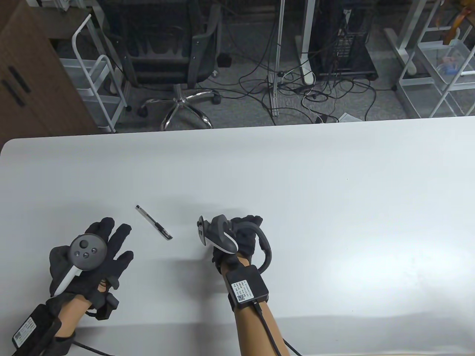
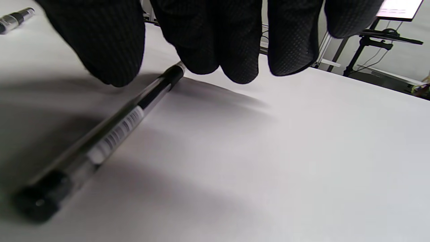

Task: Spin and release pen on table

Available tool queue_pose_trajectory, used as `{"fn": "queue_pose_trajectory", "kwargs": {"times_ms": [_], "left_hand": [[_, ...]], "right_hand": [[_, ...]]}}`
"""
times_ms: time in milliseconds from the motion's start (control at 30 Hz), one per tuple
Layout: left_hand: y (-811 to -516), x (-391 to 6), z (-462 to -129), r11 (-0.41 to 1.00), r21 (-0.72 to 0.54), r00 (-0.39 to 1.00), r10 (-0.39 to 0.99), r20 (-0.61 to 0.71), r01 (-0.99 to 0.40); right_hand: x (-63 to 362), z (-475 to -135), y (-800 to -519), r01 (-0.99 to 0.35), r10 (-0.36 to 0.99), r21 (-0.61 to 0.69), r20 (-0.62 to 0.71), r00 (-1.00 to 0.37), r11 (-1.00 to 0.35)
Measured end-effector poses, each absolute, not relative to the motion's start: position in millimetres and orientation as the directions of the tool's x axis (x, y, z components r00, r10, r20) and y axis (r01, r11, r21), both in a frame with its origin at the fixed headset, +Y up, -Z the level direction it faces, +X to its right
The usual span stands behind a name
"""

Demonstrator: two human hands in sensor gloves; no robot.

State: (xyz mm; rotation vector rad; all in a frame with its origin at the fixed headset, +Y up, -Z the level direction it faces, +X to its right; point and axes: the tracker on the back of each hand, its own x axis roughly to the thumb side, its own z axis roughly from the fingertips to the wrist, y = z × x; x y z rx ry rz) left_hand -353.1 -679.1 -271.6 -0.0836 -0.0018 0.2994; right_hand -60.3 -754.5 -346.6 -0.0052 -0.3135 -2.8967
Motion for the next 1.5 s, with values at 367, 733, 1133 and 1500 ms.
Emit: {"fn": "queue_pose_trajectory", "kwargs": {"times_ms": [367,733,1133,1500], "left_hand": [[-681,-351,-272,0.954,-0.1,0.959,0.285,-0.007,-0.284],[-682,-349,-272,0.953,-0.119,0.96,0.281,-0.001,-0.279],[-685,-347,-273,0.95,-0.148,0.961,0.276,-0.009,-0.274],[-686,-348,-272,0.948,-0.164,0.961,0.274,-0.017,-0.273]], "right_hand": [[-74,-354,-773,0.278,-0.276,0.142,0.036,-0.96,-0.95],[-70,-350,-772,0.213,-0.209,0.025,0.1,-0.973,-0.977],[22,-329,-747,-0.02,0.019,0.034,-0.033,-0.999,-0.999],[38,-323,-770,0.045,-0.056,0.09,-0.126,-0.99,-0.995]]}}
